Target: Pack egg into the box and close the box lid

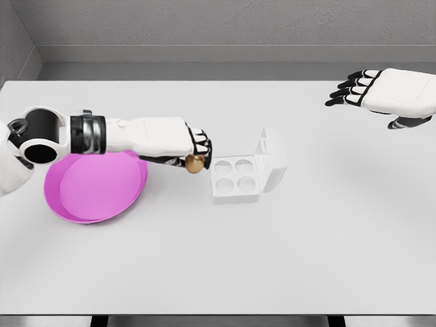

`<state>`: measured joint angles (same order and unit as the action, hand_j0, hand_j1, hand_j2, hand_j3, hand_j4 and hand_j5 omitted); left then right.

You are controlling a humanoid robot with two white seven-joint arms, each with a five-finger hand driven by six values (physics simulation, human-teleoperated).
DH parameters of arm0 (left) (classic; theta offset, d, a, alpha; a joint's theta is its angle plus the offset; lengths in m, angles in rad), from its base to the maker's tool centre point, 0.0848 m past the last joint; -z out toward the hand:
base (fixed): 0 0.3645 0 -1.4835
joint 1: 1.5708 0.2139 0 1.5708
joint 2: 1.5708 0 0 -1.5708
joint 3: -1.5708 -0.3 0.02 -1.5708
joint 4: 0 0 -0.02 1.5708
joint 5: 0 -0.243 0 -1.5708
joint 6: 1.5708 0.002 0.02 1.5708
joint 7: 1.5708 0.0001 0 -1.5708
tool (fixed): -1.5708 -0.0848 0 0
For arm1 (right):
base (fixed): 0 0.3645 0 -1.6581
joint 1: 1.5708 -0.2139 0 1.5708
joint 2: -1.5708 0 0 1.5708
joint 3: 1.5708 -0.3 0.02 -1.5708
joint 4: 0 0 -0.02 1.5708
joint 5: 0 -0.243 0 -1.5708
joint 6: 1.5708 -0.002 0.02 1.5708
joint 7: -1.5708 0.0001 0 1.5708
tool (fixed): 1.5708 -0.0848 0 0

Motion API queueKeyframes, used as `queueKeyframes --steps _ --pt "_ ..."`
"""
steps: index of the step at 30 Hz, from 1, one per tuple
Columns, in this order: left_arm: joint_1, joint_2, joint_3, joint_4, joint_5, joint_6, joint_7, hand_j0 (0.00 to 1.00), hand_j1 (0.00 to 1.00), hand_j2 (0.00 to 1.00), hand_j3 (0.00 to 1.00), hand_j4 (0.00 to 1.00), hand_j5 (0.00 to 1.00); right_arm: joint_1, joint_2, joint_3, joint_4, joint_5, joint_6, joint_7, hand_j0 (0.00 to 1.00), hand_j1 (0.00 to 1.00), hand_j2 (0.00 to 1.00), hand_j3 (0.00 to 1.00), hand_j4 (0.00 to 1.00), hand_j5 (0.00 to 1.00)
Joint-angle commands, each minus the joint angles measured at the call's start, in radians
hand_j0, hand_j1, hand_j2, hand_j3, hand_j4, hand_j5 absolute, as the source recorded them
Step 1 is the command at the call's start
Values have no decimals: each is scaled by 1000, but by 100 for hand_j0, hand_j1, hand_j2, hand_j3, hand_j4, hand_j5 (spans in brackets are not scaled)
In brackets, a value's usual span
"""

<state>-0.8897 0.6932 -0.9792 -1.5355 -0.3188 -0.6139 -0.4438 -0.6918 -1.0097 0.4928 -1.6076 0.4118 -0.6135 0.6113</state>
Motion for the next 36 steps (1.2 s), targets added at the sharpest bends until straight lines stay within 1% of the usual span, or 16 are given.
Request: queueKeyframes --steps 1,4,6,8,10,12,15,18,20,22,23,26,32,35,36 --pt "0 -35 -1 2 7 3 -1 32 32 32 32 32 32 0 -1 0 0 -4 3 0 100 100 100 100 100 100" --pt "-2 -78 -4 3 6 3 -6 32 32 32 32 32 32 2 -1 3 0 -4 3 0 100 100 100 100 100 100" --pt "-2 -106 -16 5 -28 3 -6 32 32 32 32 32 32 2 -1 29 0 -2 3 0 100 100 100 100 100 100" --pt "-3 -124 -36 5 -43 3 -6 32 32 32 32 32 32 3 -4 47 0 -2 3 0 100 100 100 100 100 100" --pt "-3 -127 -39 5 -46 3 -6 32 32 32 32 32 32 3 -6 76 0 -1 3 0 100 100 100 100 100 100" --pt "-3 -129 -47 6 -48 3 -6 32 32 32 32 32 32 6 -6 76 -2 -1 3 0 100 100 100 100 100 100" --pt "-3 -133 -59 8 -48 3 -6 33 33 33 33 33 33 29 -6 78 -2 1 3 0 100 100 100 100 100 100" --pt "-3 -150 -59 45 -49 3 -6 33 33 33 33 33 33 37 -4 136 0 19 3 0 100 100 100 100 100 100" --pt "-3 -150 -59 58 -71 3 -4 33 33 33 33 33 33 37 -3 138 9 19 3 0 100 100 100 100 100 100" --pt "-3 -149 -59 60 -71 3 -4 33 33 33 33 33 33 37 2 141 25 19 3 0 100 100 100 100 100 100" --pt "-3 -149 -59 63 -71 3 -4 33 33 33 33 33 33 37 5 159 28 21 3 0 100 100 100 100 100 100" --pt "-3 -147 -61 66 -74 3 -4 33 33 33 33 33 33 35 14 176 26 30 3 0 100 100 100 100 100 100" --pt "-2 -149 -68 68 -79 3 -4 34 34 34 34 34 34 37 17 182 26 30 3 0 100 100 100 100 100 100" --pt "-2 -158 -75 89 -85 3 -4 34 34 34 34 34 34 35 20 191 28 44 3 0 100 100 100 100 100 100" --pt "-2 -164 -75 118 -85 3 -4 34 34 34 34 34 34 35 22 191 26 44 3 0 100 100 100 100 100 100"
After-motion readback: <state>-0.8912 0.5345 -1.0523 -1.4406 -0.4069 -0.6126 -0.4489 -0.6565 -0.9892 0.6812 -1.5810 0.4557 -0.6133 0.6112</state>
